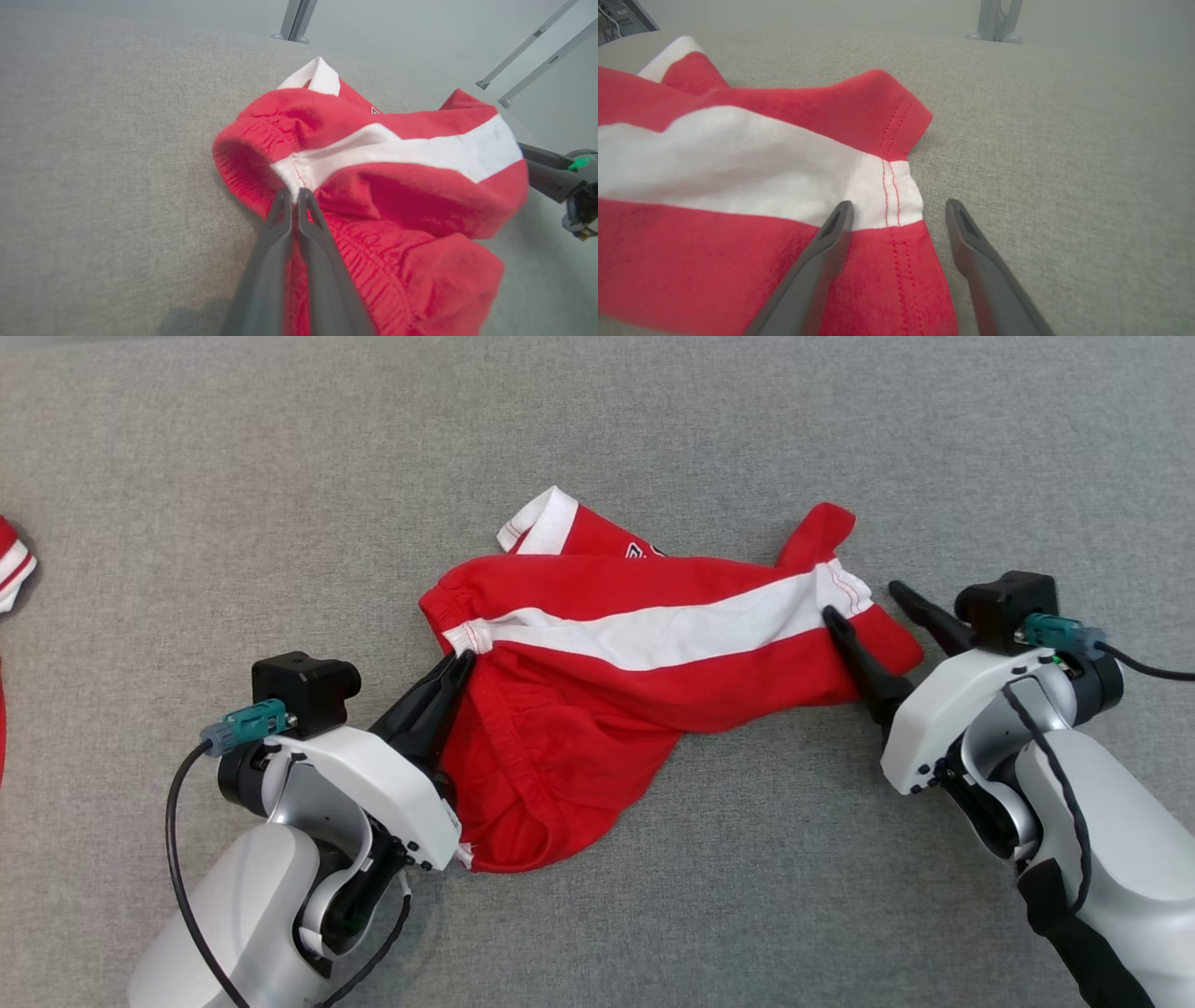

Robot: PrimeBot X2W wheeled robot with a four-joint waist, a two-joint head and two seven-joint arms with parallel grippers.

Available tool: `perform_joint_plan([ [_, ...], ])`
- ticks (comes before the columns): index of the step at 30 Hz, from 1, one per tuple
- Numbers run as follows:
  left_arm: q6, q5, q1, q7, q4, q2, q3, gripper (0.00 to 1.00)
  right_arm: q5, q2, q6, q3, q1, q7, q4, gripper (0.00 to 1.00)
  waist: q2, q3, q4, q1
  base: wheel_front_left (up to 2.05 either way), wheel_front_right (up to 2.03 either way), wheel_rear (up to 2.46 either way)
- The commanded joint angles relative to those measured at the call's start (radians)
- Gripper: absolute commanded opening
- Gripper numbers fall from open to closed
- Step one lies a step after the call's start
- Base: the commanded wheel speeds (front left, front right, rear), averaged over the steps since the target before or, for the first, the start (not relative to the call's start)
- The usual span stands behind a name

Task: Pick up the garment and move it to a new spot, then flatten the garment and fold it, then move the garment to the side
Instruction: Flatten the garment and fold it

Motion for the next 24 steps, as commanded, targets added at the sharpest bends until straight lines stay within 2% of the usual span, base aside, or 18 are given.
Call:
perform_joint_plan([
  [1, -0.004, 0.006, -0.021, -0.008, -0.007, 0.003, 0.000, 0.00, 0.014, -0.017, 0.000, 0.023, -0.021, 0.003, 0.022, 1.00, 0.0000, 0.002, 0.005, 0.0000, 0.00, 0.00, 0.00],
  [4, -0.003, 0.011, -0.022, -0.016, -0.013, 0.004, 0.001, 0.00, 0.046, -0.023, 0.000, 0.061, -0.040, 0.014, 0.050, 1.00, 0.0000, 0.002, 0.010, 0.0000, 0.00, 0.00, 0.00],
  [5, 0.001, 0.013, -0.021, -0.020, -0.017, 0.005, 0.003, 0.00, 0.058, -0.029, 0.000, 0.072, -0.049, 0.006, 0.061, 0.94, 0.0000, 0.001, 0.011, 0.0000, 0.00, 0.00, 0.00],
  [6, 0.007, 0.013, -0.020, -0.025, -0.022, 0.006, 0.007, 0.00, 0.072, -0.032, 0.000, 0.081, -0.053, -0.001, 0.068, 0.41, 0.0000, 0.000, 0.012, 0.0000, 0.00, 0.00, 0.00],
  [7, 0.011, 0.015, -0.019, -0.025, -0.025, 0.008, 0.008, 0.00, 0.082, -0.038, 0.000, 0.088, -0.057, -0.004, 0.074, 0.16, 0.0000, -0.001, 0.013, 0.0000, 0.00, 0.00, 0.00],
  [8, 0.015, 0.018, -0.019, -0.032, -0.033, 0.010, 0.011, 0.00, 0.090, -0.044, 0.000, 0.088, -0.064, -0.019, 0.077, 0.00, 0.0000, -0.002, 0.014, 0.0000, 0.00, 0.00, 0.00],
  [13, 0.032, 0.025, -0.013, -0.049, -0.085, 0.031, 0.032, 0.00, 0.129, -0.065, 0.000, 0.078, -0.066, -0.104, 0.042, 0.00, 0.0000, -0.016, 0.012, 0.0000, 0.00, 0.00, 0.00],
  [16, 0.067, 0.045, -0.008, -0.057, -0.123, 0.059, 0.054, 0.00, 0.159, -0.079, 0.000, 0.047, -0.052, -0.160, -0.004, 0.00, 0.0000, -0.034, 0.006, 0.0000, 0.00, 0.00, 0.00],
  [24, 0.127, 0.064, 0.009, -0.047, -0.269, 0.128, 0.112, 0.00, 0.196, -0.106, 0.000, -0.092, -0.028, -0.252, -0.197, 0.00, 0.0000, -0.090, -0.019, 0.0000, 0.00, 0.00, 0.00],
])
